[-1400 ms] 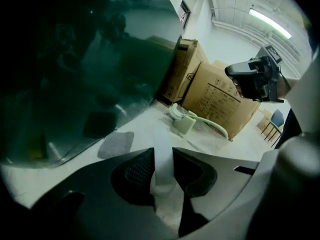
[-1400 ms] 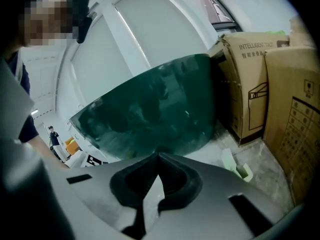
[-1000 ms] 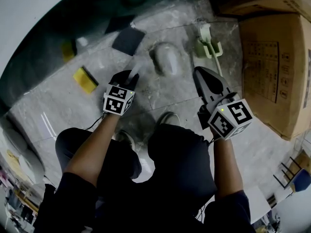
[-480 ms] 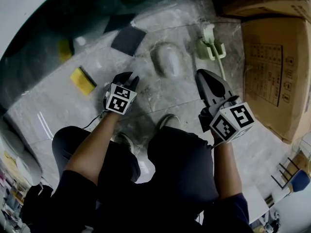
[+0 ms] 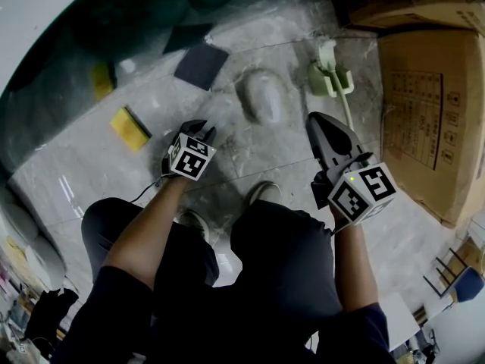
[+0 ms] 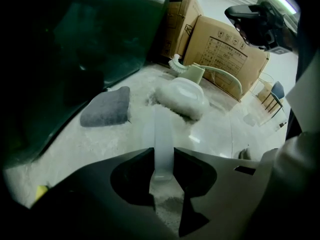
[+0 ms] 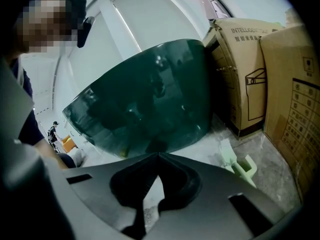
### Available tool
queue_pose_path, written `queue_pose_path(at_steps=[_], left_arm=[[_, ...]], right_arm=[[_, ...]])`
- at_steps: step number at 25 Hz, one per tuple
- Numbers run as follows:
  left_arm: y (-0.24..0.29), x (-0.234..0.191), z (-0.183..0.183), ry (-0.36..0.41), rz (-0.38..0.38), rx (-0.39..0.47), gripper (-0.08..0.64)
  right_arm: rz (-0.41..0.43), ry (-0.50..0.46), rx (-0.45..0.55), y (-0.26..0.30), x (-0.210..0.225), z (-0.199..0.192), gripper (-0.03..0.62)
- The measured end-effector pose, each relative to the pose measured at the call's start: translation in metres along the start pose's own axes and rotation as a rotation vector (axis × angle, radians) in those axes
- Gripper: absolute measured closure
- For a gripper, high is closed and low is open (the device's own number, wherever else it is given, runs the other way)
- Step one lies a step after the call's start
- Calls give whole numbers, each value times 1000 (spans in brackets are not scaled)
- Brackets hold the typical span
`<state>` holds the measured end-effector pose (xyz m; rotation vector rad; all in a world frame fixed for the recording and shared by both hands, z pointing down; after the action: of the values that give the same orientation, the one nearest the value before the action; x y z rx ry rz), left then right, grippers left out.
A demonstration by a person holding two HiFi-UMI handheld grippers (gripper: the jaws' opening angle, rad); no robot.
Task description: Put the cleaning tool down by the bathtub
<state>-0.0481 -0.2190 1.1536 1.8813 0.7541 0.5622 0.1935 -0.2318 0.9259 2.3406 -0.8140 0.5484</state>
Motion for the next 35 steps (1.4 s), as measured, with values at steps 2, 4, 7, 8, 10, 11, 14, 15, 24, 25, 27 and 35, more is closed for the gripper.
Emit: queue_pose_path(at_steps=[2,4,7,8,10,11,14,15,24,25,27,35], left_arm=[[-1,0,-1,3,1,-3,443],[-4,1,2,2,-11,12,430],[-9,1,8,-17,-37,44,400],[-11,0,10,-24,-38,56,395],[-17,-2,16,-35,-36,81,388],[-21,-3,19,-40,-34,93,383],[-32,-4,34,-46,-31,136,374],[-36,-3,39,-47,-30,150,371],[-121,-21,84,-37,6,219,370],[-136,-23,88,-36,9,222,370],[-165,-28,96,-47,14,222,370],[-280,-35,141,-96,2,250,370]], right_arm=[[1,4,2,1,1,0,588],[5,7,7,2,0,1,588],[15,7,19,2,-2,2,588],[19,7,25,2,-2,3,588],[23,9,33,3,-4,3,588],[25,10,37,3,-5,3,588],[29,5,57,0,-7,7,588],[26,2,66,-2,-7,10,588],[10,10,86,-41,-52,59,588],[13,12,79,-47,-62,66,588],[19,14,67,-58,-84,80,588],[28,49,20,-105,-152,136,588]])
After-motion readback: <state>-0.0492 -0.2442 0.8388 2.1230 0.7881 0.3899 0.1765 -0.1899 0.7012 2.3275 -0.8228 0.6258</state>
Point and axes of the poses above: the fingertips, and each gripper's own axes: y forward along the fingers, x to its right, z out of its top, the point moved 4 cm from there along -y, backward along the fingers, and after that the axes turned 14 degrees about z, right-handed, at the moved point
